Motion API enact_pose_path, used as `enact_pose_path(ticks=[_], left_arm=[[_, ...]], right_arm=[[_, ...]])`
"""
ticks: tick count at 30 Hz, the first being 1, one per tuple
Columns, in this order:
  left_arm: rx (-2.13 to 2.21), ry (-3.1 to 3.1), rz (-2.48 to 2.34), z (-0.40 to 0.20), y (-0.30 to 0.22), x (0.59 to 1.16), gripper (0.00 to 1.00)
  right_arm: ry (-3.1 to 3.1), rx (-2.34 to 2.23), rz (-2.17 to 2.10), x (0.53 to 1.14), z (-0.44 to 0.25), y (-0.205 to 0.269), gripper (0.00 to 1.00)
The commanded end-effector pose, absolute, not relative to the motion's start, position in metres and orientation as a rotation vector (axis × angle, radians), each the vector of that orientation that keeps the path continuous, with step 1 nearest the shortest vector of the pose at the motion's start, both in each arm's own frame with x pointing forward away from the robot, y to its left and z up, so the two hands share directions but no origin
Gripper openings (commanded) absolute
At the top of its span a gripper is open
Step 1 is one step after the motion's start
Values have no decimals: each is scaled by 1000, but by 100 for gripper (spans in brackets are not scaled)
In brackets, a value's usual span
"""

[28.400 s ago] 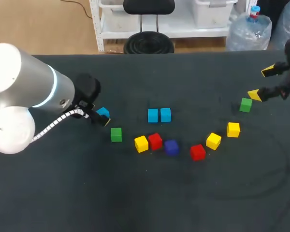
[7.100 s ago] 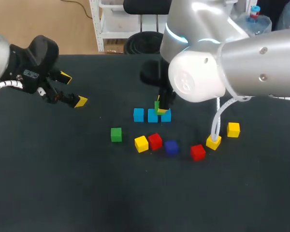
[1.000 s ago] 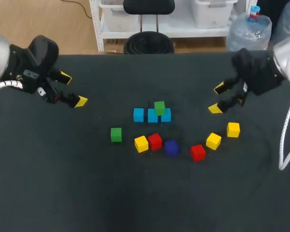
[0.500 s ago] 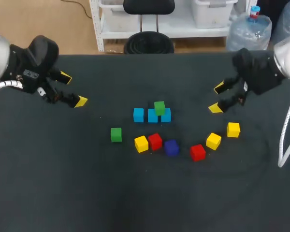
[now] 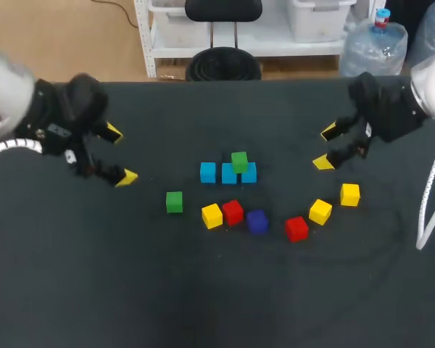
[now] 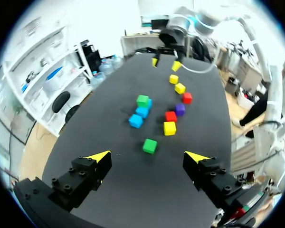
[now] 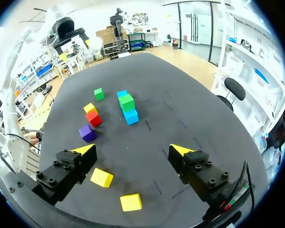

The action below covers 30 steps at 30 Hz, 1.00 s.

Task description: Place the blue cubes, place green cubes on the blue cubes, place the yellow cubes on the green cubes, then place the red cubes on the yellow cubes, and place purple cube on the red cubes.

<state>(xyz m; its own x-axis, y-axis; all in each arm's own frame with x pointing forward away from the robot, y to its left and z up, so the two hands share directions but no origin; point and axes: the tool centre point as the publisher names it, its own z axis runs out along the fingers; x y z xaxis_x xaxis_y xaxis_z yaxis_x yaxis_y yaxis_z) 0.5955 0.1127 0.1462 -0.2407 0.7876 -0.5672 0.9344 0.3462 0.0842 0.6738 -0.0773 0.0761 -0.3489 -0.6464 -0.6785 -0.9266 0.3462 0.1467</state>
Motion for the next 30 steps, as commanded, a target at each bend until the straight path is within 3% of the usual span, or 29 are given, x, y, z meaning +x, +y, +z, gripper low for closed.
enact_pose_path(ticks=[1,12,30], left_arm=[[1589,2093,-351,139,93,598,100],[1920,1969,-225,101,61,599,100],[2073,1984,-229,29,46,616,100]], right_arm=[[2099,-1369,722,675,75,-77,100],[2099,-1369,722,675,75,-77,100],[2099,-1369,722,675,75,-77,100]])
